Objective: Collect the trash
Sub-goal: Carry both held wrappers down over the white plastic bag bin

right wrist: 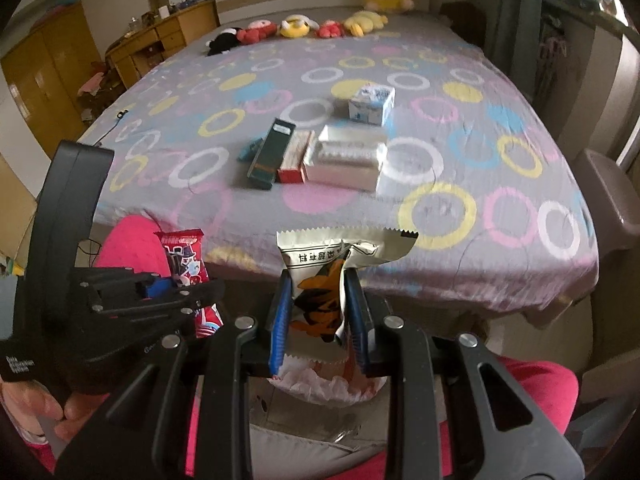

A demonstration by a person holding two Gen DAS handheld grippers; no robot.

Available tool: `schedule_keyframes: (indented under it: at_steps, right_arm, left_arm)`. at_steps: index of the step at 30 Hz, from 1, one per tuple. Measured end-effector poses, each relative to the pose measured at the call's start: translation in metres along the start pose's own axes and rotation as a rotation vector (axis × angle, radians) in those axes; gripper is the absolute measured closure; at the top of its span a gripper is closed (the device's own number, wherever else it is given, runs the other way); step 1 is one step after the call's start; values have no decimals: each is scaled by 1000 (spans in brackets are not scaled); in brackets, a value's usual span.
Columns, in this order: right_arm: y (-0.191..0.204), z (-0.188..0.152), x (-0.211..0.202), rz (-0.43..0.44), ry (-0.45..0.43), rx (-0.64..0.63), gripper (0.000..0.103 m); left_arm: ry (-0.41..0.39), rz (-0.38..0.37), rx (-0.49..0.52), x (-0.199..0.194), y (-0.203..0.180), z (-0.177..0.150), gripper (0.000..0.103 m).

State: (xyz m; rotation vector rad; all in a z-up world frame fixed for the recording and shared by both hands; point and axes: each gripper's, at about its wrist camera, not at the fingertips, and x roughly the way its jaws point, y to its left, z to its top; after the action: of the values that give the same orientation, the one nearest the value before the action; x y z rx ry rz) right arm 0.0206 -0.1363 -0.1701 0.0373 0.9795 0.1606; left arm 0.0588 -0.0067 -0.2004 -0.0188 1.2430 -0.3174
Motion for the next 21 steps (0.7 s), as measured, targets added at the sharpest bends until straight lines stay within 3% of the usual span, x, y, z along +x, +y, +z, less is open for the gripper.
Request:
schedule_keyframes:
  at_steps: [21]
  right_arm:
    - [-22, -26, 69, 15, 142, 95, 77]
  left_arm:
    - [134, 5, -9, 85, -8, -4, 86]
